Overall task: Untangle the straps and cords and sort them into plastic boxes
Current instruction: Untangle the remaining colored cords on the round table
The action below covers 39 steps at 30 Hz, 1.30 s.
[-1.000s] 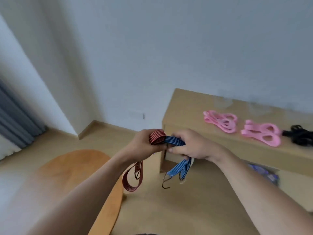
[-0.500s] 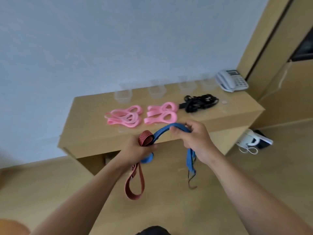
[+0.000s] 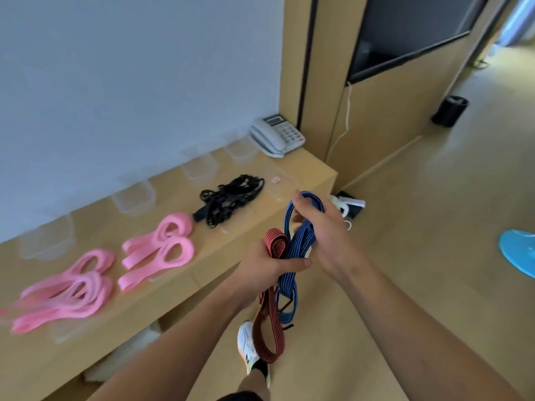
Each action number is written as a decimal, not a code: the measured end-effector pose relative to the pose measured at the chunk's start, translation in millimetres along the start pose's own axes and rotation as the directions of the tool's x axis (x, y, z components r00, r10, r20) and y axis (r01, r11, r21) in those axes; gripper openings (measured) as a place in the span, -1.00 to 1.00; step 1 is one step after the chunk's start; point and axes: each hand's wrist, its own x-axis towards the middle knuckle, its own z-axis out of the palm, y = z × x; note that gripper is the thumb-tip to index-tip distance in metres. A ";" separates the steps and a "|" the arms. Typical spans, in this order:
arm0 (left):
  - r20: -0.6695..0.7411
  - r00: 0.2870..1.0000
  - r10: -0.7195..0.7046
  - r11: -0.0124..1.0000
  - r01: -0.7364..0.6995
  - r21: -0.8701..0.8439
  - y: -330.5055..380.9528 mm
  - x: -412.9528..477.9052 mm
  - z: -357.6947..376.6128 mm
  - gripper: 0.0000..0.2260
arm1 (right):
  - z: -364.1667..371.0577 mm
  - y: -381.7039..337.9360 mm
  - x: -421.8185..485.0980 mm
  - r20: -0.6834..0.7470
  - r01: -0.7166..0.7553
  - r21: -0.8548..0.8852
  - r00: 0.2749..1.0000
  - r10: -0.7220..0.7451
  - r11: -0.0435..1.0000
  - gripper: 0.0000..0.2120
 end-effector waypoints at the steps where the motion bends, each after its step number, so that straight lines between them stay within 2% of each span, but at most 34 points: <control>1: 0.026 1.000 0.004 1.000 -0.004 -0.010 4.8 18.1 -2.1 -0.74 | -10.8 1.9 12.0 0.050 -0.043 -0.025 0.998 0.044 0.999 -0.25; 3: 0.092 0.995 0.029 0.999 -0.026 -0.036 16.1 55.3 -7.7 -0.78 | -28.2 7.4 35.7 0.207 -0.126 0.016 0.971 0.120 0.992 -0.36; 5: 0.124 0.992 0.021 0.998 -0.013 -0.062 28.1 92.9 -13.6 -0.80 | -39.3 9.0 63.6 0.257 -0.173 0.054 0.954 0.153 0.983 -0.50; 10: 0.157 0.985 -0.070 0.992 0.086 -0.098 44.8 177.4 -25.5 -0.76 | -39.1 -0.3 147.9 0.161 -0.119 0.110 0.982 0.101 0.987 -0.68; 12: 0.151 0.984 -0.095 0.987 0.113 -0.117 50.4 207.3 -31.8 -0.61 | -31.8 -6.4 176.7 0.146 -0.094 0.108 0.986 0.077 0.990 -0.76; 17: 0.075 0.990 -0.116 0.967 0.130 -0.220 57.1 259.8 -56.5 -0.54 | -35.0 -8.0 246.6 -0.018 -0.103 0.200 0.994 0.108 0.974 -0.68; 20: -0.065 0.982 -0.177 0.964 0.160 -0.212 52.8 285.1 -74.8 -0.54 | -45.7 -18.6 296.1 -0.083 -0.116 0.122 0.988 0.126 0.986 -0.71; 22: -0.154 0.969 -0.192 0.960 0.152 -0.237 50.1 298.6 -85.6 -0.67 | -48.7 -25.2 331.4 -0.048 -0.123 -0.056 0.992 0.120 0.991 -0.74; 23: -0.216 0.955 -0.203 0.953 0.142 -0.268 48.9 304.1 -89.6 -0.70 | -47.9 -25.6 348.6 0.015 -0.111 -0.185 0.993 0.116 0.976 -0.73; 25: -0.350 0.903 -0.249 0.931 0.123 -0.343 46.9 313.8 -94.0 -0.66 | -41.8 -20.4 381.9 0.171 -0.033 -0.443 0.978 0.120 0.896 -0.72; 26: -0.405 0.872 -0.274 0.918 0.112 -0.380 45.9 317.7 -95.0 -0.62 | -37.3 -14.9 398.0 0.236 0.029 -0.567 0.963 0.129 0.823 -0.70; 27: -0.447 0.844 -0.298 0.906 0.103 -0.410 45.7 321.0 -95.3 -0.60 | -32.9 -7.8 412.9 0.292 0.104 -0.692 0.945 0.145 0.715 -0.70; 29: -0.503 0.796 -0.338 0.889 0.094 -0.448 47.1 324.6 -94.1 -0.61 | -22.8 8.4 437.8 0.396 0.294 -0.868 0.896 0.200 0.401 -0.72; 31: -0.544 0.755 -0.367 0.870 0.071 -0.488 49.6 326.2 -91.2 -0.65 | -12.8 25.1 455.1 0.495 0.484 -0.868 0.832 0.248 0.109 -0.71; 33: -0.583 0.714 -0.388 0.848 0.029 -0.529 53.3 327.4 -87.6 -0.68 | -2.6 38.0 466.8 0.575 0.608 -0.793 0.768 0.284 -0.040 -0.61; 35: -0.616 0.678 -0.400 0.829 -0.018 -0.558 57.8 329.3 -84.1 -0.70 | 3.7 45.7 475.4 0.616 0.661 -0.749 0.716 0.328 -0.038 -0.48; 37: -0.638 0.651 -0.411 0.808 -0.064 -0.586 63.9 331.6 -80.7 -0.73 | 1.2 47.5 475.4 0.643 0.672 -0.740 0.685 0.342 0.044 -0.38; 38: -0.645 0.643 -0.414 0.796 -0.088 -0.599 67.1 333.1 -79.2 -0.73 | -3.5 46.7 472.0 0.680 0.681 -0.724 0.678 0.280 0.112 -0.36; 39: -0.650 0.639 -0.412 0.784 -0.114 -0.610 70.3 334.9 -77.9 -0.74 | -9.4 45.2 466.1 0.716 0.689 -0.698 0.681 0.153 0.194 -0.41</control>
